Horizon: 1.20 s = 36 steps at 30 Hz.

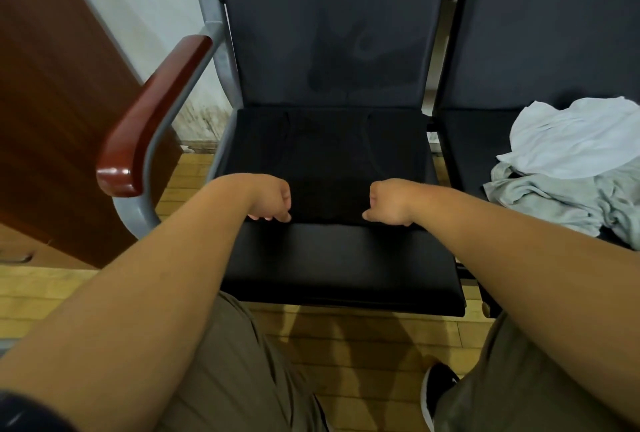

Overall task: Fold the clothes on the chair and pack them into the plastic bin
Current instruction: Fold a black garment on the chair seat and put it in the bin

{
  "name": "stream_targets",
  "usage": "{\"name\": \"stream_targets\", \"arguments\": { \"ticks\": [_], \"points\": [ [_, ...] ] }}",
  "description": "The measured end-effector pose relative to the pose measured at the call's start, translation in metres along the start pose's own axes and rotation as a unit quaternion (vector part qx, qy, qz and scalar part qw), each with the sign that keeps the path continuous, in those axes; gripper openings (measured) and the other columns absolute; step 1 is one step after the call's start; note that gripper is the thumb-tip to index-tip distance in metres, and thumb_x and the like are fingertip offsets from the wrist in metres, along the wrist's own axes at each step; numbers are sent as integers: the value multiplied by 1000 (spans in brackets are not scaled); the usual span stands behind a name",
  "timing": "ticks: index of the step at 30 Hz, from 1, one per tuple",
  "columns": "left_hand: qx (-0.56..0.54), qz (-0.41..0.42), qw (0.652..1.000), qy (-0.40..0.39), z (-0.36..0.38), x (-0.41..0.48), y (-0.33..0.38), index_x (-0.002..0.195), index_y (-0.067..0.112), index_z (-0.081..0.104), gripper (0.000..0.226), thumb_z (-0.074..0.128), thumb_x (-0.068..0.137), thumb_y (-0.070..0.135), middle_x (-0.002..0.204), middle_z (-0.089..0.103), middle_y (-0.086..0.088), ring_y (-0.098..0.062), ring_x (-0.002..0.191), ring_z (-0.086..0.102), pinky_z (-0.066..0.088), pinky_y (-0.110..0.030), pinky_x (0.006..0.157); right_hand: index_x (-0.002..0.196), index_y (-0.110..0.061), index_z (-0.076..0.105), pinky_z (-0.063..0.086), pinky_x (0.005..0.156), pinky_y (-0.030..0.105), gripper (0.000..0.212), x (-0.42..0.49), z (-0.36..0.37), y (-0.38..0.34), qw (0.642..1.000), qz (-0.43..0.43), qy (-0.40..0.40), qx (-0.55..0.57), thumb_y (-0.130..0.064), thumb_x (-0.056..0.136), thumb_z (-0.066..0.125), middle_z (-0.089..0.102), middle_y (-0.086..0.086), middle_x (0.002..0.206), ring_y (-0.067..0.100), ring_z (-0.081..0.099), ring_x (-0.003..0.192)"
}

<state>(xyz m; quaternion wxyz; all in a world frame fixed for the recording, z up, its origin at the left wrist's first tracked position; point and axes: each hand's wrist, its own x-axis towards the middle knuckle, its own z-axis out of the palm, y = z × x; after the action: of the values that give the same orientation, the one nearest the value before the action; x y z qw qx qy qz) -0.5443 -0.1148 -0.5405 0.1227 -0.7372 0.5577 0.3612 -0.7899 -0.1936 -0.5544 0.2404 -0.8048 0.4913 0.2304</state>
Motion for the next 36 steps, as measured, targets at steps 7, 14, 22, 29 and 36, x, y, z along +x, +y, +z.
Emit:
{"name": "stream_targets", "arguments": {
  "ticks": [7,14,22,29,36],
  "points": [
    [-65,-22,994,-83,12,-20,0,118,20,70,22,74,99,31,114,74,-4,-14,104,73,63,-29,83,132,-18,57,65,87,41,49,-9,4,16,993,46,-103,24,-50,97,69,67,7,115,25,71,105],
    [-93,-57,993,-50,0,-36,-15,117,16,70,25,69,102,36,108,76,-1,-15,94,76,61,-32,80,120,-14,64,64,87,38,36,-9,-9,1,992,37,-107,53,-47,104,62,72,4,111,19,73,98],
    [-87,-182,977,73,-18,-40,-71,146,5,49,66,82,93,27,124,66,-16,-32,112,68,58,-49,101,100,-6,77,64,78,40,35,18,-19,-75,992,-46,53,101,-33,105,54,80,13,93,32,77,91],
    [-139,-167,975,41,-15,-23,-95,124,1,62,46,83,92,27,105,75,-12,-26,105,74,60,-46,99,92,-12,76,64,85,46,27,58,-25,-142,976,-105,122,143,-30,102,58,77,8,94,27,76,84],
    [-170,-143,974,39,-17,-8,-117,106,5,72,30,84,88,24,93,77,-13,-27,90,76,65,-42,88,98,-15,74,62,82,41,21,109,-36,-201,974,-110,183,80,-27,101,57,72,4,98,22,69,86]
  ]
}}
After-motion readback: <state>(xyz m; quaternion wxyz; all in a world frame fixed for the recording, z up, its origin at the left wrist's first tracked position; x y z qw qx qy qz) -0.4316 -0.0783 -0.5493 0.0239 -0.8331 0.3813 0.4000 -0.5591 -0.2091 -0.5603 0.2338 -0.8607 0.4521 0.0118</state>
